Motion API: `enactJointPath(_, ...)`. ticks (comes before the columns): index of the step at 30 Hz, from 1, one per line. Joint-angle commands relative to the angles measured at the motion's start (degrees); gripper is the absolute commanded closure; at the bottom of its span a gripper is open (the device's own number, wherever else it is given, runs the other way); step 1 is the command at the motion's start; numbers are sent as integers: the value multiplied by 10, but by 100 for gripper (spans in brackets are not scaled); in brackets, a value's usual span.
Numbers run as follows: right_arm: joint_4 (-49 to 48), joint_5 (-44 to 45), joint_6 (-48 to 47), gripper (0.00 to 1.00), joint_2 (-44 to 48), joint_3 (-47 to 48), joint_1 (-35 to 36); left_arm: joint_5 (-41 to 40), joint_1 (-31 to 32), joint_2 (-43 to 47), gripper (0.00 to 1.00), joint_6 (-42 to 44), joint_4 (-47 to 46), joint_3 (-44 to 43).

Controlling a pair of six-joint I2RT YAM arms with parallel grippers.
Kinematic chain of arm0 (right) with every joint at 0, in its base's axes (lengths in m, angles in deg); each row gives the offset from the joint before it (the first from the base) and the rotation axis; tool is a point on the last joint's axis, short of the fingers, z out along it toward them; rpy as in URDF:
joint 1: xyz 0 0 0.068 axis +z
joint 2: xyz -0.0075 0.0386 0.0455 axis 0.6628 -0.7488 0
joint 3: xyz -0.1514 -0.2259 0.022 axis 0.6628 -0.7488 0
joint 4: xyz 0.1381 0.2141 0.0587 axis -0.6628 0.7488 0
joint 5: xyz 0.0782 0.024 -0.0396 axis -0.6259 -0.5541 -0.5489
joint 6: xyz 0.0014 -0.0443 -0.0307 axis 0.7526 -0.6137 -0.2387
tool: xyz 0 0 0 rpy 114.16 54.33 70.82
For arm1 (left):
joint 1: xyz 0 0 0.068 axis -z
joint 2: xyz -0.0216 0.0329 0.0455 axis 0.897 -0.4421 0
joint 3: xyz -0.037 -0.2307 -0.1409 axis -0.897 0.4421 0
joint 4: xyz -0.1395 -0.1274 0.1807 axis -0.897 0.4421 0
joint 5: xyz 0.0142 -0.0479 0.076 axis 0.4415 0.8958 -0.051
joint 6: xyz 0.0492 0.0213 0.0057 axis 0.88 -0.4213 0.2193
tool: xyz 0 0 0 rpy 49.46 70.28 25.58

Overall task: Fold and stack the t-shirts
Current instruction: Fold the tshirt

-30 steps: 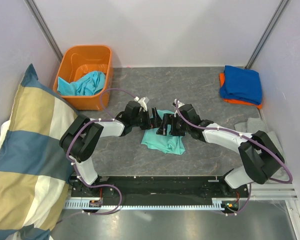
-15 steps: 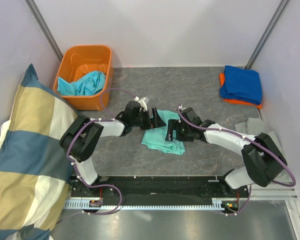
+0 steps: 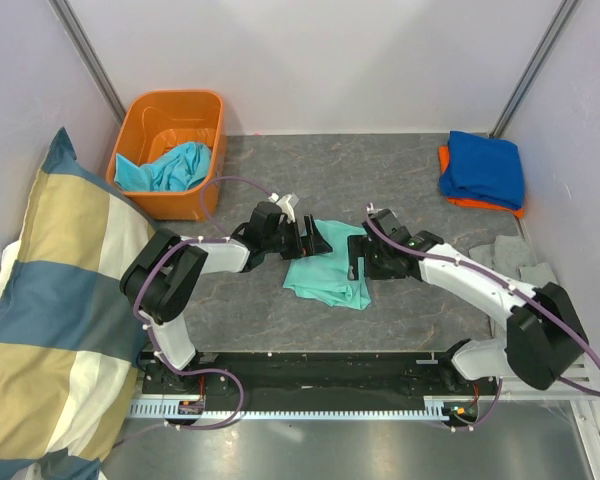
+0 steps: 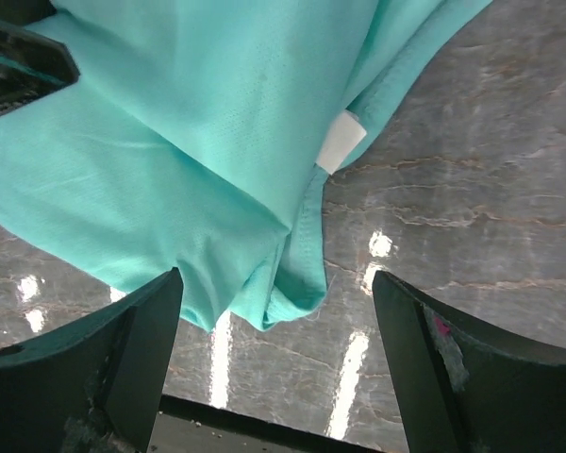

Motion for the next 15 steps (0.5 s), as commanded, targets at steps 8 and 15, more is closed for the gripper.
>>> enactJointPath(8, -106, -110, -28, 7, 62, -6, 1, -23, 2, -26, 0, -2, 76, 17)
enactJointPath(15, -185, -188, -27, 7, 40, -47, 1, -24, 2, -29, 0, -4, 77, 17)
